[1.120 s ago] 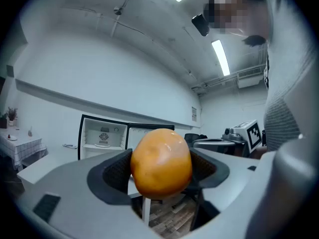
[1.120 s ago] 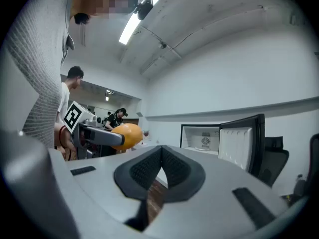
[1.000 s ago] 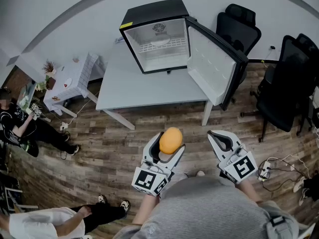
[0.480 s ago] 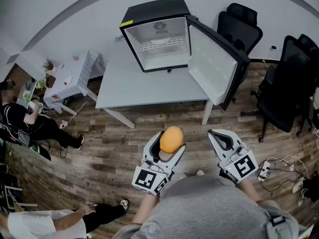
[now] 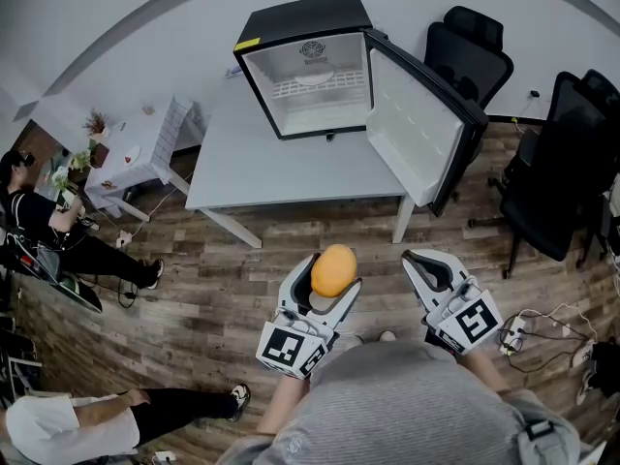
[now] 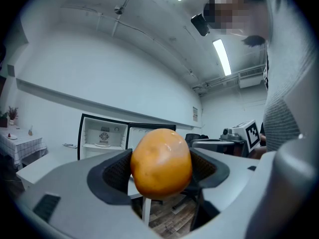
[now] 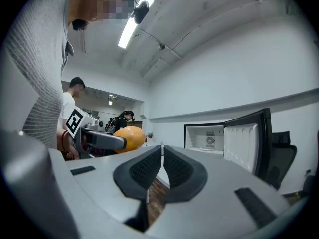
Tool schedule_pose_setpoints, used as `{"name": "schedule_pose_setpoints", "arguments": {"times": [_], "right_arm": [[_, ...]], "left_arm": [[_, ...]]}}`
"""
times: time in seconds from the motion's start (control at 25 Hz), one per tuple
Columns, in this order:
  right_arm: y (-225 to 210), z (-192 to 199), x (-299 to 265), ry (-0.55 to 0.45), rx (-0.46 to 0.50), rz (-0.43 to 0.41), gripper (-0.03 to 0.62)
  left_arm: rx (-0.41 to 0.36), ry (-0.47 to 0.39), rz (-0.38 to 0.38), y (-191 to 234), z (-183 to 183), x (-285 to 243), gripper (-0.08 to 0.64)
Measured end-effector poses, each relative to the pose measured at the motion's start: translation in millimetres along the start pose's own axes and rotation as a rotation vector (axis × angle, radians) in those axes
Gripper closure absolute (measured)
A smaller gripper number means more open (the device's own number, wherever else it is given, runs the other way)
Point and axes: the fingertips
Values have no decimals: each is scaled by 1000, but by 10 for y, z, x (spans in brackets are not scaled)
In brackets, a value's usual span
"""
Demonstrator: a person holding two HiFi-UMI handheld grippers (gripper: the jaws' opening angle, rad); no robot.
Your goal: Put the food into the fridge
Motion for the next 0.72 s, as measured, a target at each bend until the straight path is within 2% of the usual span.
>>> {"name": "schedule_pose_setpoints", "arguments": {"times": [0.72], "right_arm": [[-256, 43, 40, -2, -8, -43, 578]], "left_arm": [[-1, -1, -36, -109, -33, -236, 199]]}}
Point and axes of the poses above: the fingertips, and each gripper's own axes: x backward along the fingers, y to its left, z out of its underside, and after that the axes turned 12 degrees about y, right-handed
